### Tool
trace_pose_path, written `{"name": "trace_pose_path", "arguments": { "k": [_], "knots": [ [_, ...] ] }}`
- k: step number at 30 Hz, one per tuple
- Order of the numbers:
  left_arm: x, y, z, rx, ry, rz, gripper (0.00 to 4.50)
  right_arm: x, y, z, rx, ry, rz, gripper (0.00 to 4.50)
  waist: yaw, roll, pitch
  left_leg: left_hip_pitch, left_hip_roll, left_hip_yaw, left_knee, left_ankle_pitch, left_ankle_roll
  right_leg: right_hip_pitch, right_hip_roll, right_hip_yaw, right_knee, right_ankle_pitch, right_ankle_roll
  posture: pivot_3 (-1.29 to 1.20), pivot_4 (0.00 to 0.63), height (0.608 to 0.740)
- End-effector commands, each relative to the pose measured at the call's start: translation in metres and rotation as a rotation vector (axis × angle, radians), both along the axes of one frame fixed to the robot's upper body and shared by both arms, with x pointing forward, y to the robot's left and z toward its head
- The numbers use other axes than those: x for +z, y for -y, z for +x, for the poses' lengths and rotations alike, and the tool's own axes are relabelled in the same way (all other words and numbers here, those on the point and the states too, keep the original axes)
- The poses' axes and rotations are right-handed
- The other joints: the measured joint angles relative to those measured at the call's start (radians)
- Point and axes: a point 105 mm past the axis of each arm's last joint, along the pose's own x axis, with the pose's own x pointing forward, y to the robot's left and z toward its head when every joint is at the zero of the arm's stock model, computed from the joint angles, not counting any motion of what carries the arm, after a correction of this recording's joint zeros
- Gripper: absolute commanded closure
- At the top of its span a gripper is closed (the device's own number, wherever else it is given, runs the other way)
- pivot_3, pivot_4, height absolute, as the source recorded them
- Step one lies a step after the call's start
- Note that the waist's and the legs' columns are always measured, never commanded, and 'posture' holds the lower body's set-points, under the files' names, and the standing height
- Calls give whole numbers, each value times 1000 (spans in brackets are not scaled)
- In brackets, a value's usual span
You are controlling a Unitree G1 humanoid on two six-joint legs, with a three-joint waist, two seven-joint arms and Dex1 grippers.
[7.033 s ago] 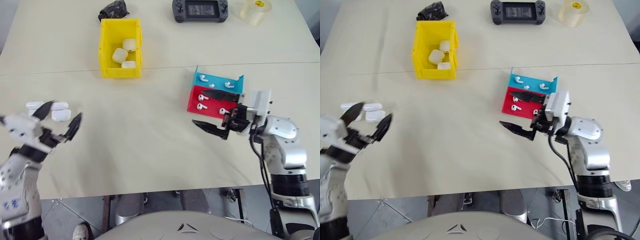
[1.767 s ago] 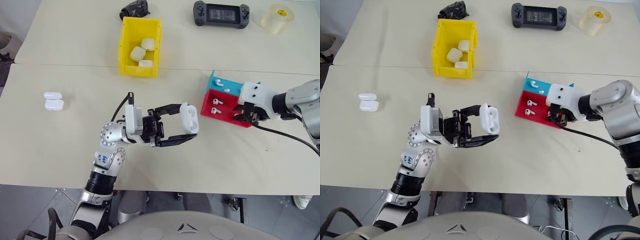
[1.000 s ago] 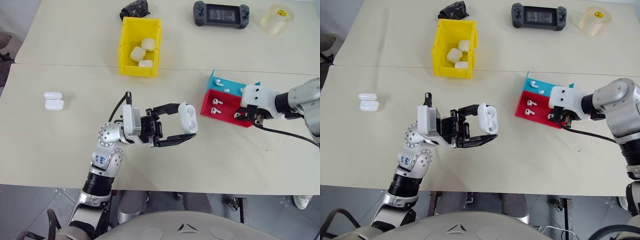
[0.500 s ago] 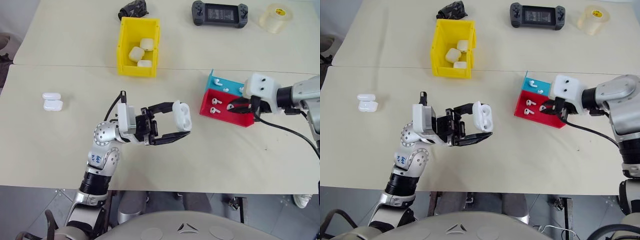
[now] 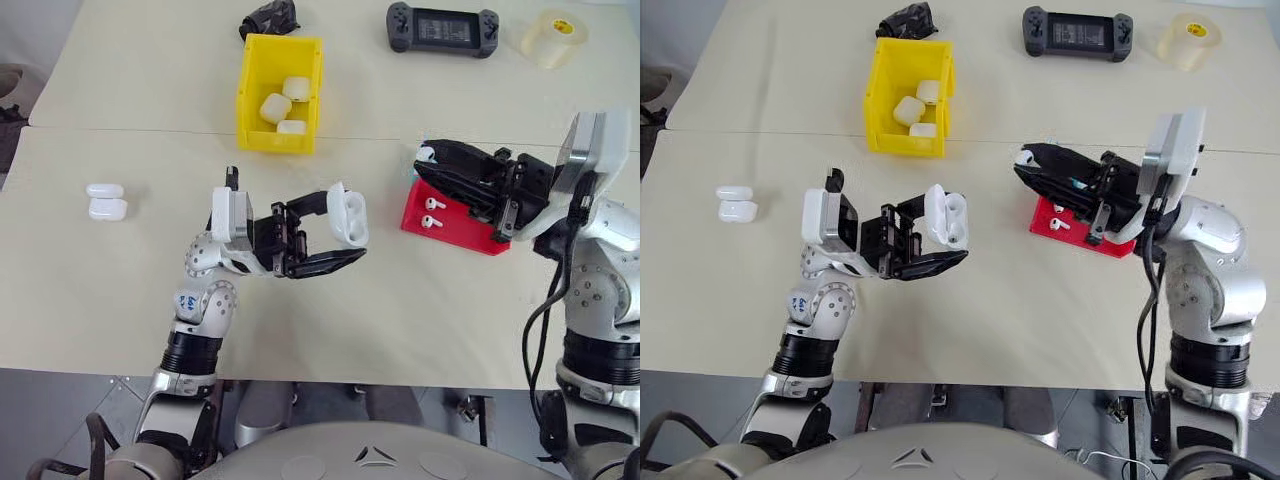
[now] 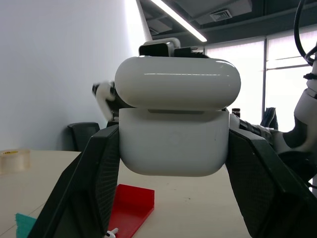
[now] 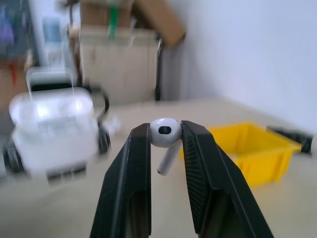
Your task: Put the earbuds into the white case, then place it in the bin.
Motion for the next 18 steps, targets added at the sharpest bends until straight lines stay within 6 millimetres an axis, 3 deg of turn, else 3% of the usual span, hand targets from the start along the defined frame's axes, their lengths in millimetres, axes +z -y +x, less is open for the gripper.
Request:
{"name": "trace_pose_path", "arguments": {
  "k": [1,11,18],
  "knots": [
    [8,2,-1,-40,17,-45,1624,13,-7,-17,-8,48,80,3880,0,0,0,0,-1,0,0,0,0,0,0,0,1,0,0,0,150,740],
    [9,13,-2,-116,-16,-47,1624,7,-30,-40,9,117,90,3880,-4,0,0,0,-1,1,0,0,0,0,0,1,1,0,0,0,150,740],
    [13,14,-6,-182,-47,-27,1624,-2,-43,-43,24,156,75,3880,-9,0,0,0,-1,1,0,0,0,0,1,2,1,0,0,0,150,740]
  ]
}}
